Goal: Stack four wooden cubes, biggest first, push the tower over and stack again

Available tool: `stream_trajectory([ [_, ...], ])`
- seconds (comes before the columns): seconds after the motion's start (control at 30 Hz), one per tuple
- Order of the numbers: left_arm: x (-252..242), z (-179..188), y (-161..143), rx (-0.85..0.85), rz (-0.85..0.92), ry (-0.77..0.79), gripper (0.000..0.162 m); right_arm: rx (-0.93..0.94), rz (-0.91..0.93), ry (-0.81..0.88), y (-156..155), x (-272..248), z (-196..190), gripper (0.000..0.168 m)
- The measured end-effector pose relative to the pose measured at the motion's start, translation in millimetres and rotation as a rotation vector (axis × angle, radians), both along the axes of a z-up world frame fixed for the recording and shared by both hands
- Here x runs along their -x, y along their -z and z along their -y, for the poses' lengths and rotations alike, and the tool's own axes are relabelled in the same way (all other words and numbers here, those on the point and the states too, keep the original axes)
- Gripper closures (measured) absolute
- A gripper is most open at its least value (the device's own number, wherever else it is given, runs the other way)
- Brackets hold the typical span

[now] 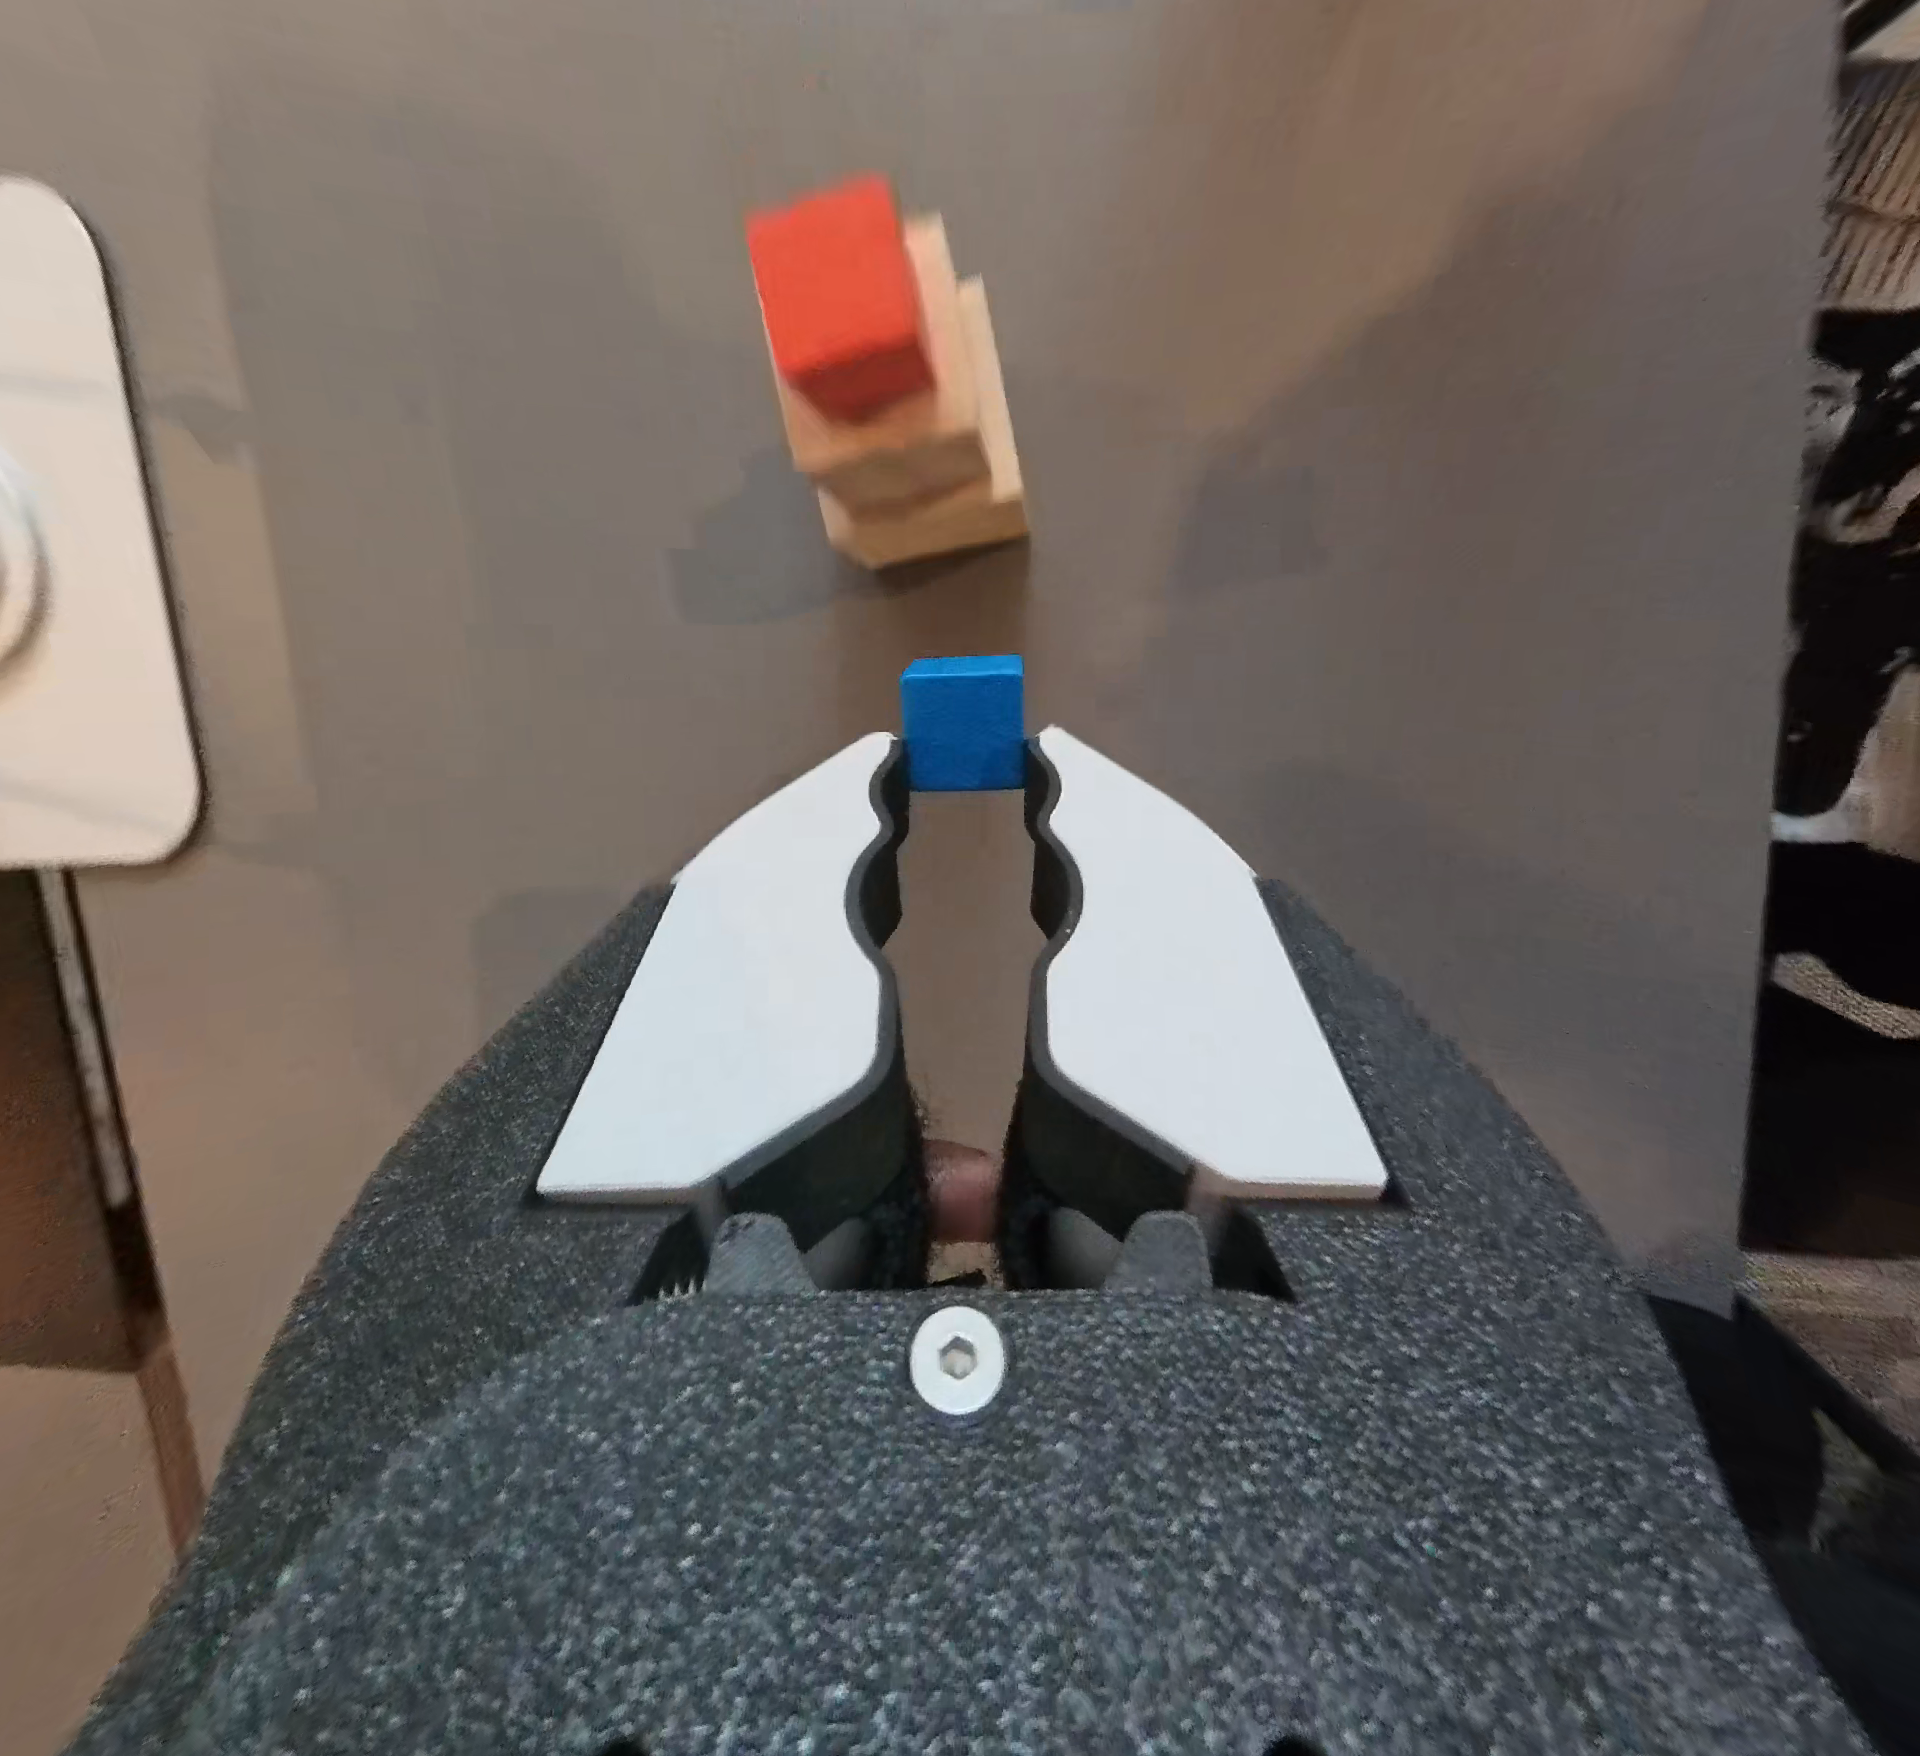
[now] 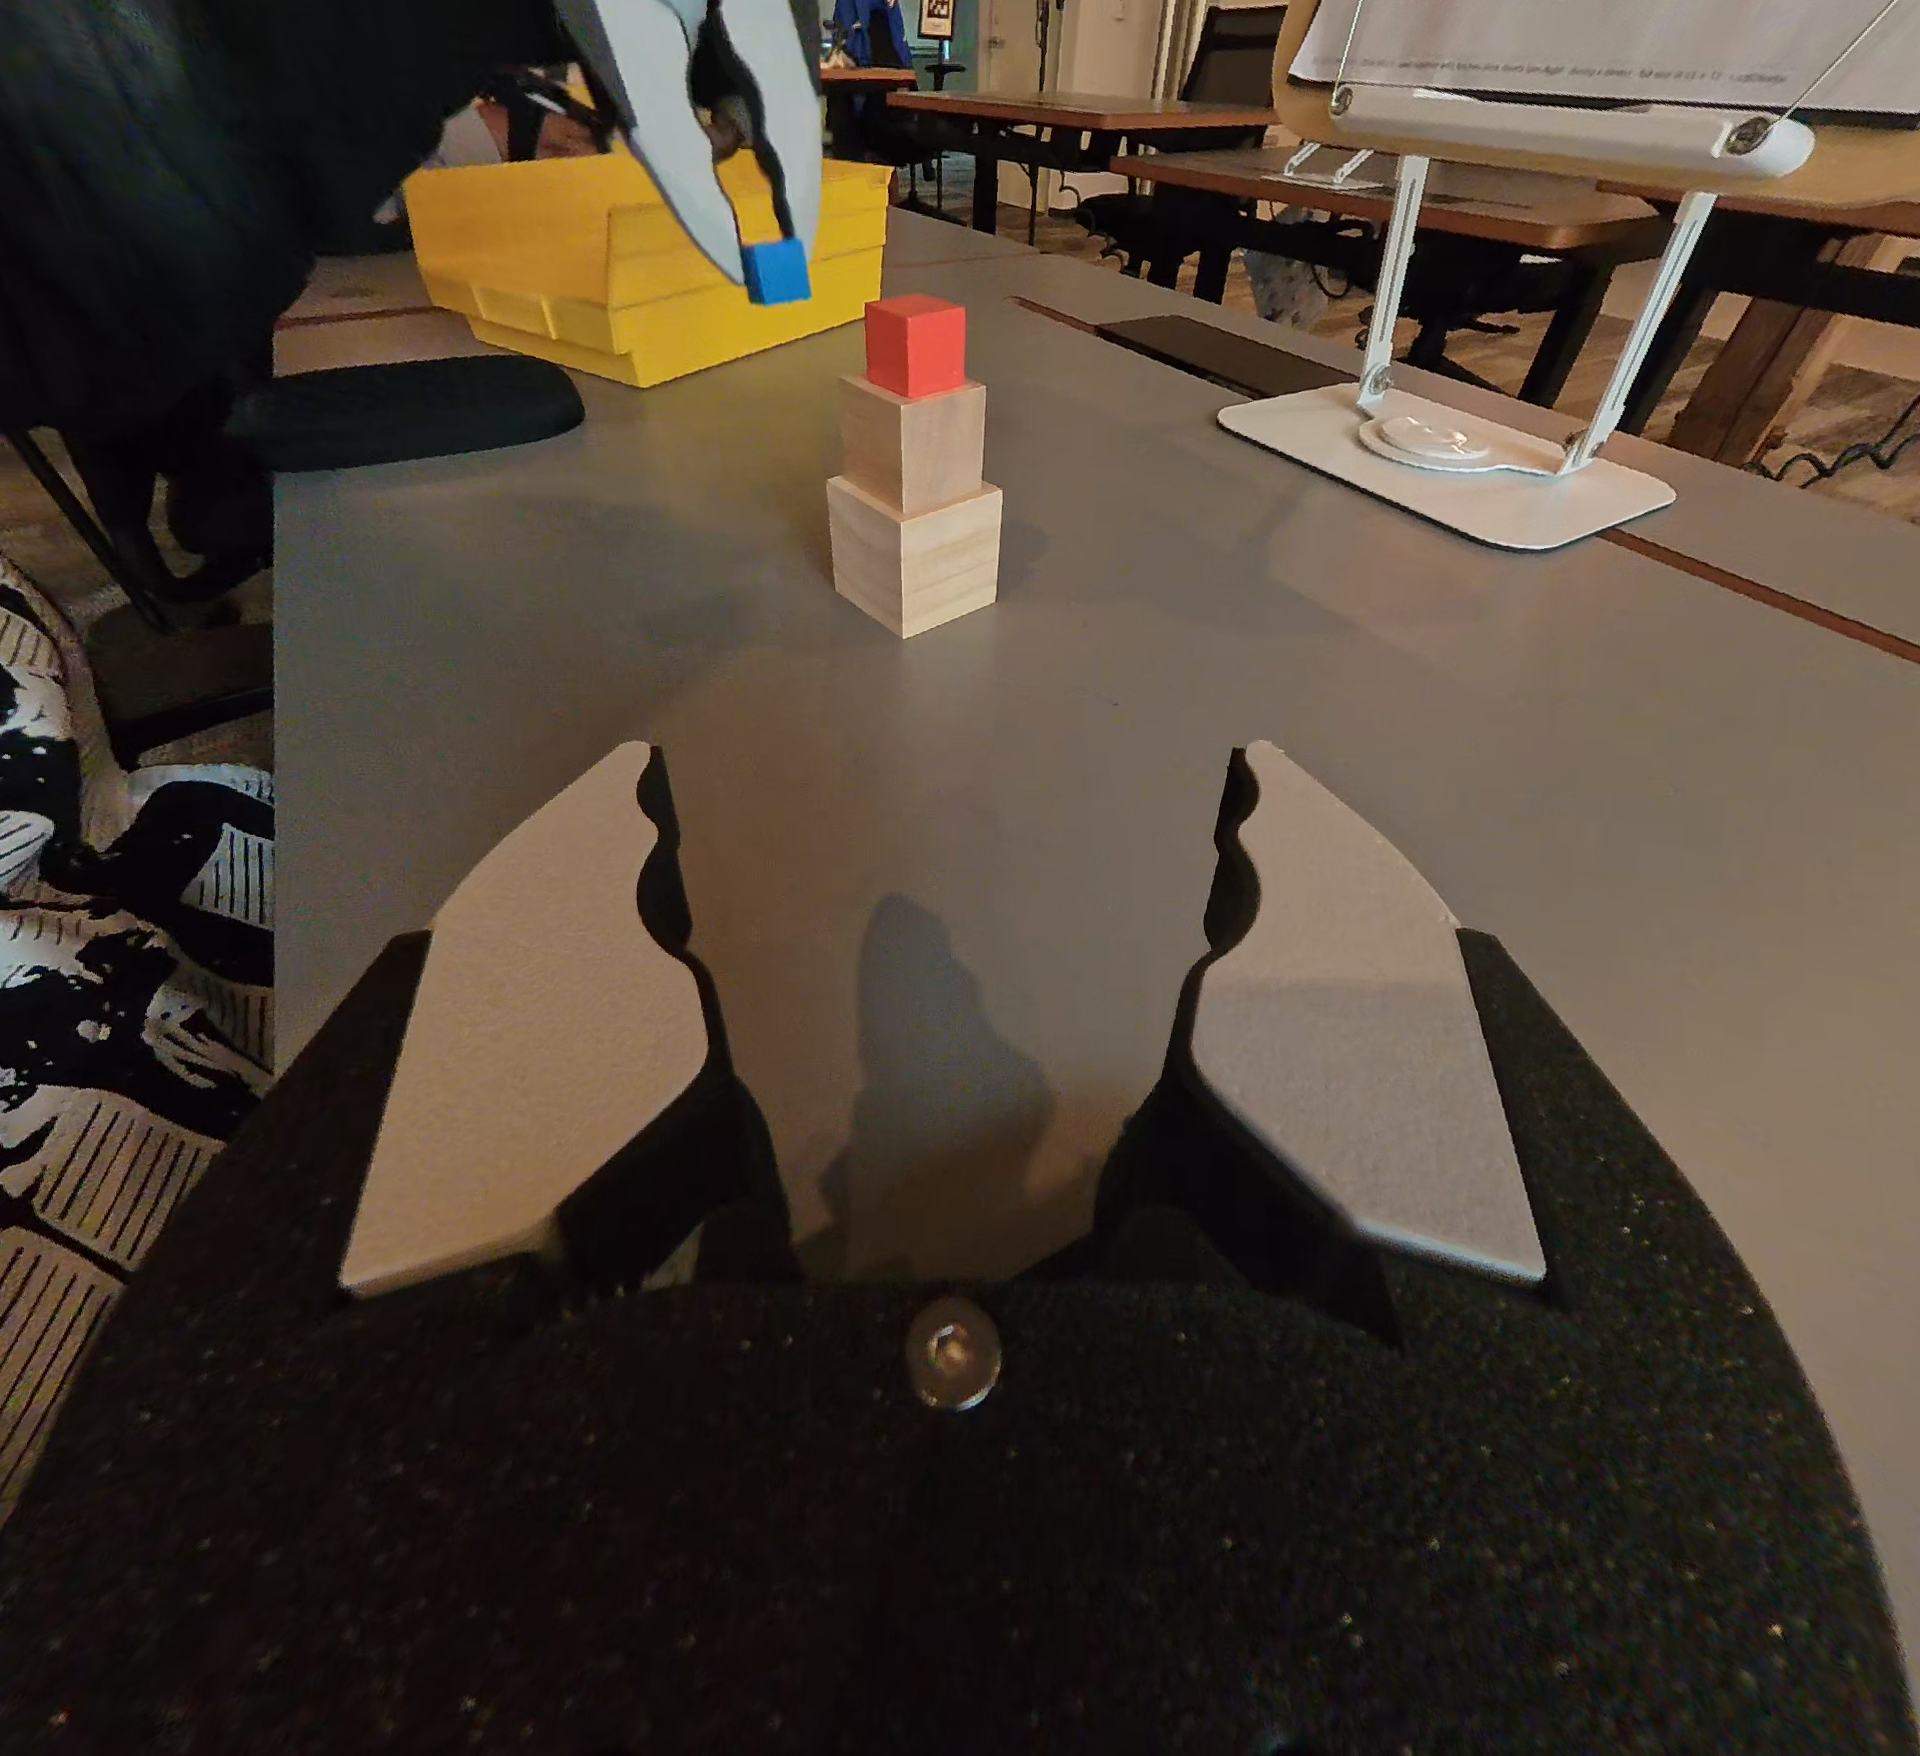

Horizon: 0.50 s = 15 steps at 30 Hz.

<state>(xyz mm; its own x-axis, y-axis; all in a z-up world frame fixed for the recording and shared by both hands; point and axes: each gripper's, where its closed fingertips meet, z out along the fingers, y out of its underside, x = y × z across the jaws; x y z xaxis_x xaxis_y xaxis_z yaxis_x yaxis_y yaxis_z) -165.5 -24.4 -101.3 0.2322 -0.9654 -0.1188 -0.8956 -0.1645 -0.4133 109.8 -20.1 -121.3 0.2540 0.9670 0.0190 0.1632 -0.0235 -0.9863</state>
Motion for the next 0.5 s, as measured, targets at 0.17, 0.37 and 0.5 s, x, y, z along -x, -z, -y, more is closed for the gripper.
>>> stream_trajectory([
  [0.17,-41.1,-15.4,-33.9,-0.021,-0.002,0.077,0.141,-0.002,-0.004,-0.001,-0.7,-0.3,0.3,0.069],
  [0.37,-66.9,-34.8,-37.8,0.011,-0.054,0.08,0.141,-0.004,-0.009,-0.002,-1.6,-0.7,0.5,0.069],
  [0.5,-71.8,-47.4,-27.1,0.026,-0.065,-0.013,0.141,-0.004,-0.015,-0.004,-2.5,-1.2,0.7,0.069],
])
